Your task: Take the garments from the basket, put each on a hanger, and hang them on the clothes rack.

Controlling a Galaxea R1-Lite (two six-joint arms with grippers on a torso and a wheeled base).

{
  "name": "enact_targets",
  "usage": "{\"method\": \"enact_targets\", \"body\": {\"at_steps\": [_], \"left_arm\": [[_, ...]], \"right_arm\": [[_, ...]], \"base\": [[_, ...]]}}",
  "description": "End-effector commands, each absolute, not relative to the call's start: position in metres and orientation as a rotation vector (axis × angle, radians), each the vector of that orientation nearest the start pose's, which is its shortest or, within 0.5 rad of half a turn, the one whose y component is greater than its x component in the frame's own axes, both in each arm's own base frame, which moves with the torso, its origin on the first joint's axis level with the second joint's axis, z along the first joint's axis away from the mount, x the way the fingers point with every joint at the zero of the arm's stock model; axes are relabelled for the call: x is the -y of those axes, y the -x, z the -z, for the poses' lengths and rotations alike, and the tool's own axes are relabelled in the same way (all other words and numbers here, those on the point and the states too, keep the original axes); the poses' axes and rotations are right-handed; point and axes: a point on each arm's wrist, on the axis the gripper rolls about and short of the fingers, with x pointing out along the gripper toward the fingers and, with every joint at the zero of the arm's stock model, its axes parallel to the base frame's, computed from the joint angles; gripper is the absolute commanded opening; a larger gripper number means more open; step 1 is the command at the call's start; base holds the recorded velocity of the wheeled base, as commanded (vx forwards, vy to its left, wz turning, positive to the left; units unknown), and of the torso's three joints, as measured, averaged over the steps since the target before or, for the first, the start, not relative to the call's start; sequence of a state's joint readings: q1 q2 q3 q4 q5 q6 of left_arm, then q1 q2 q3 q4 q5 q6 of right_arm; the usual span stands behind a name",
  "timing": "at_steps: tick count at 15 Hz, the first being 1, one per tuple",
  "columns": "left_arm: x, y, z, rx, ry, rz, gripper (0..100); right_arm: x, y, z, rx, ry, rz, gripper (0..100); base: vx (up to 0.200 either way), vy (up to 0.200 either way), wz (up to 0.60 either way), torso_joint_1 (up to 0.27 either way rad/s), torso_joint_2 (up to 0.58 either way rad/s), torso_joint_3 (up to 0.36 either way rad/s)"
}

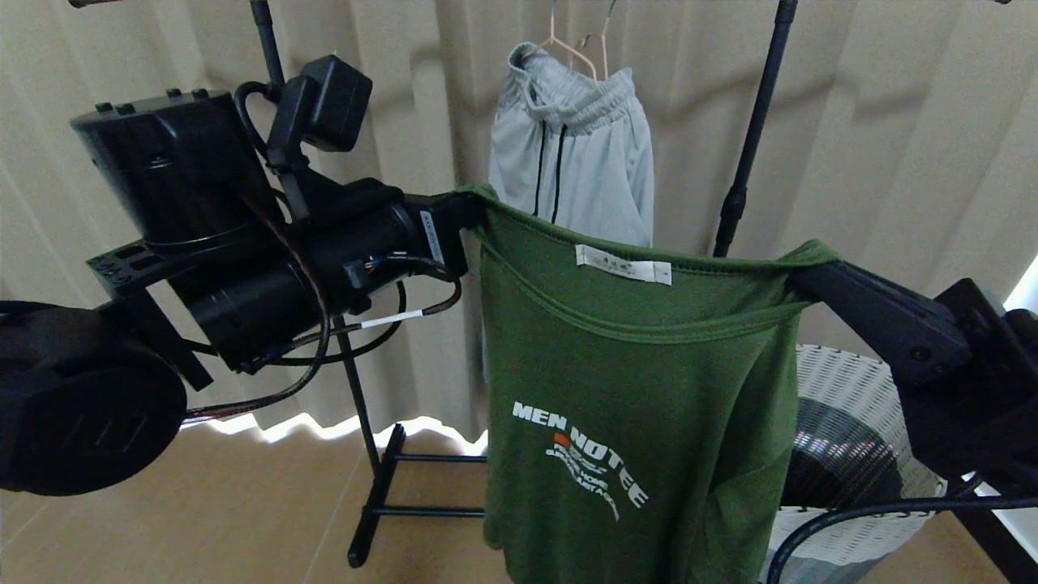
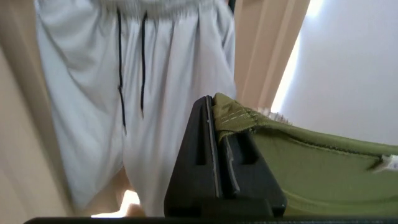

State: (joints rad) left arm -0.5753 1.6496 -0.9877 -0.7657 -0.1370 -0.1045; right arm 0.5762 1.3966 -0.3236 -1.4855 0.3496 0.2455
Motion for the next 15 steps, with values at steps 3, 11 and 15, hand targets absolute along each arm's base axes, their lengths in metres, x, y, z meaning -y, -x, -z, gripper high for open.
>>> {"method": "enact_targets", "body": {"at_steps": [3, 11, 15], "left_arm": [[0.144, -0.223, -0.273, 0.004, 0.107, 0.705, 0], [0.101, -0.117, -0.290, 0.002, 0.090, 1.063, 0], [0.102, -0.107, -0.287, 0.002, 0.090, 1.104, 0]], "right_arm": [[-0.106, -0.203, -0.214, 0.308, -0.209, -0.823, 0], [-0.126, -0.277, -0.229, 0.392, -0.203, -0.776, 0], [-0.126, -0.276, -0.226, 0.381, -0.203, -0.775, 0]], "base": [[0.000, 0.000, 0.00, 0.000, 0.00, 0.000], [0.000, 0.000, 0.00, 0.000, 0.00, 0.000], [0.000, 0.000, 0.00, 0.000, 0.00, 0.000]]}}
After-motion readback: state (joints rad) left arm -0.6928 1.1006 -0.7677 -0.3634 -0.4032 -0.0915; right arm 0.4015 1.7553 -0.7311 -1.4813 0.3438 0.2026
